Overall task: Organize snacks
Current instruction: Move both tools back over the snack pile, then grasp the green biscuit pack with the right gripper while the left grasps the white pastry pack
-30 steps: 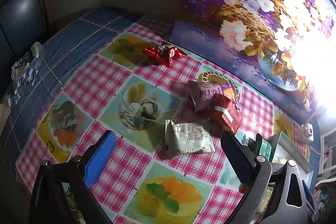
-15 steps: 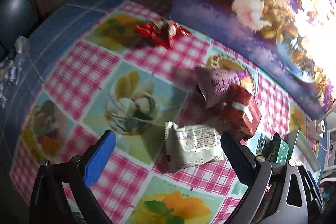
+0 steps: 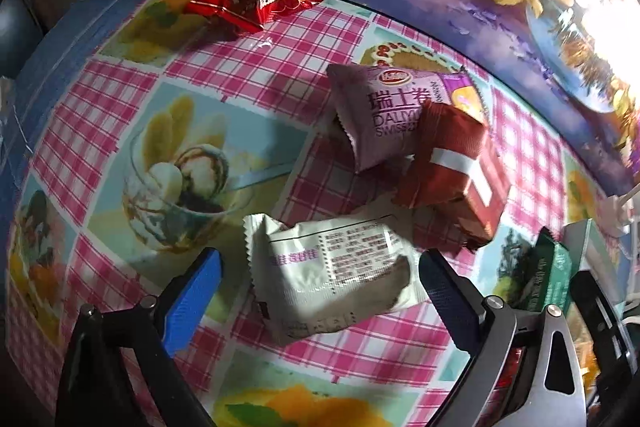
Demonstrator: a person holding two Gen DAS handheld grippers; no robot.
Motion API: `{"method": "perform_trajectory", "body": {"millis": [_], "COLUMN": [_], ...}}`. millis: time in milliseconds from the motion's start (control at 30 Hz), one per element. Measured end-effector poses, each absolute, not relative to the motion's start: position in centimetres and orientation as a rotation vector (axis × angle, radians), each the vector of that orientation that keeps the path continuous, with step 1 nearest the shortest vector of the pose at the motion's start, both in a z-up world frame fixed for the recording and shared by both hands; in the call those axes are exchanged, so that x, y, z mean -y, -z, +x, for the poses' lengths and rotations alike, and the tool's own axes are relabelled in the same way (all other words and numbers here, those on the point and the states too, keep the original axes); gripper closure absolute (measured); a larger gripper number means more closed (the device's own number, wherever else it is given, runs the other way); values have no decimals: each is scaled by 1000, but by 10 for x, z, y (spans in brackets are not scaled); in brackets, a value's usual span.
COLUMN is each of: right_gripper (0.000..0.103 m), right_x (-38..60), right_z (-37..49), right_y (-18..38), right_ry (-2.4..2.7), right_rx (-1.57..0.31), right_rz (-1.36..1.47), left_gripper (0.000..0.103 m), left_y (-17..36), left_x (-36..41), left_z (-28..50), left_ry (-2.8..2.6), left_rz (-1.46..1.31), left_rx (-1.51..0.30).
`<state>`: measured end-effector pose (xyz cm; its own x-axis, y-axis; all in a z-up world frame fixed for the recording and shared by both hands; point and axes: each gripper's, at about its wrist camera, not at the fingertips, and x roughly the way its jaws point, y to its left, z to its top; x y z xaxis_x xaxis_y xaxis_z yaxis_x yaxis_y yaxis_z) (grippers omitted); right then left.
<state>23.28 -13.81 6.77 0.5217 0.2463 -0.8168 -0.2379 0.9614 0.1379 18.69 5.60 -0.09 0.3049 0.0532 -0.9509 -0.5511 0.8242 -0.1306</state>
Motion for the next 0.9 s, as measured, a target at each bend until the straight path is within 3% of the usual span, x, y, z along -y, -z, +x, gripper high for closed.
{"method": "perform_trajectory", "body": {"millis": [300,900], "right_gripper": [45,46], "right_x": [124,101], "right_z": [237,235], "right_y": [-58,-52], "right_ry": [-322,-318], "right_rx": [-993,-1052], "right_rz": [-40,-109], "left_gripper": [8,8], "left_y": [4,5], "left_x": [-63,-98], "left_z": [181,165], "left_ry": [-449,-451], "left_rz": [-471,-478], "left_rx": [-1203,-1222]}}
